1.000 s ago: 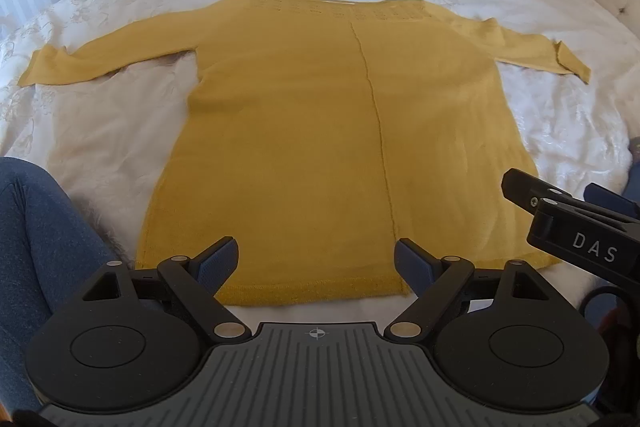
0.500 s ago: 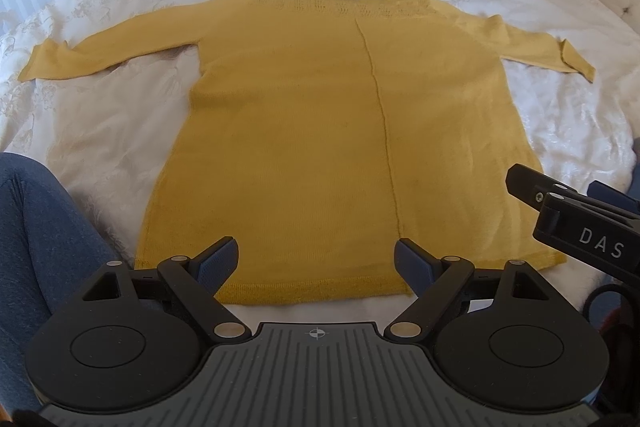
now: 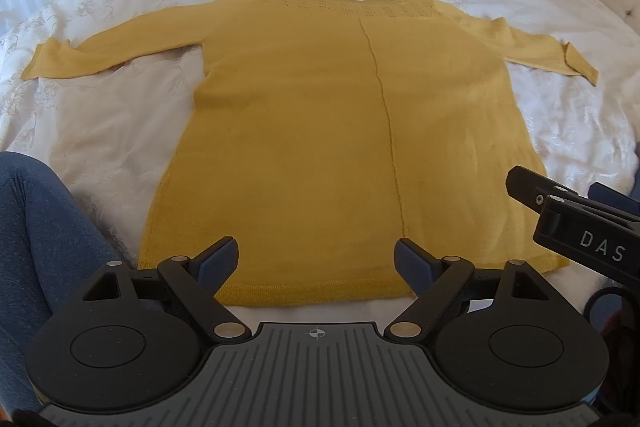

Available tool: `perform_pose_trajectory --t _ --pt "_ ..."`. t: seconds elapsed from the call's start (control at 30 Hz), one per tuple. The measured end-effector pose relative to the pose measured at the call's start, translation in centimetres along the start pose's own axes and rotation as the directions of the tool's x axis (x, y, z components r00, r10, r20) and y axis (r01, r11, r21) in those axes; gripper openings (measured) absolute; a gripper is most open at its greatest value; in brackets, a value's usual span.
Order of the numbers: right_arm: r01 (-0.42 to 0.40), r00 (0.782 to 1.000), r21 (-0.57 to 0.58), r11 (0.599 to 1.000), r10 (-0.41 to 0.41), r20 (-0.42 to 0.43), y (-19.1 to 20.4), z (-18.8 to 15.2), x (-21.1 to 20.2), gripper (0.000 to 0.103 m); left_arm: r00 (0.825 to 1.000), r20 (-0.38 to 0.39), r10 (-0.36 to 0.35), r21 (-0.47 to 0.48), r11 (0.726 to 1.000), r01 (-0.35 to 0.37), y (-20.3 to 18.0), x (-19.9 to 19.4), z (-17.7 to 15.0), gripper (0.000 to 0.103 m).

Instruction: Fold small clothes

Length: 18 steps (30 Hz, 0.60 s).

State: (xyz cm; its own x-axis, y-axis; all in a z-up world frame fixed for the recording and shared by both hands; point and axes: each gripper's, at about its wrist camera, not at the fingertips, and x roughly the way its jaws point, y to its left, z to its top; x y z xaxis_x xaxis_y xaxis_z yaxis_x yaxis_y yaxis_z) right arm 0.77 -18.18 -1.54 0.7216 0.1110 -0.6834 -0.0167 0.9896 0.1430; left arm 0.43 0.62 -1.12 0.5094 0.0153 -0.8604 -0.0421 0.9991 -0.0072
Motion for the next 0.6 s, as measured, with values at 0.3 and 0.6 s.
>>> perform_pose_trajectory --t 0.3,0.6 --pt "0.001 1.0 0.001 1.0 -0.001 -0.001 0.05 -0.05 0.04 0.102 1.0 -0.002 -0.001 0.0 1.0 0.001 0.08 0.04 0.04 0.085" --pt "0.001 1.0 0.0 1.0 -0.001 -0.004 0.23 -0.14 0.15 0.102 1.0 -0.007 -0.001 0.0 1.0 0.001 0.07 0.13 -0.03 0.085"
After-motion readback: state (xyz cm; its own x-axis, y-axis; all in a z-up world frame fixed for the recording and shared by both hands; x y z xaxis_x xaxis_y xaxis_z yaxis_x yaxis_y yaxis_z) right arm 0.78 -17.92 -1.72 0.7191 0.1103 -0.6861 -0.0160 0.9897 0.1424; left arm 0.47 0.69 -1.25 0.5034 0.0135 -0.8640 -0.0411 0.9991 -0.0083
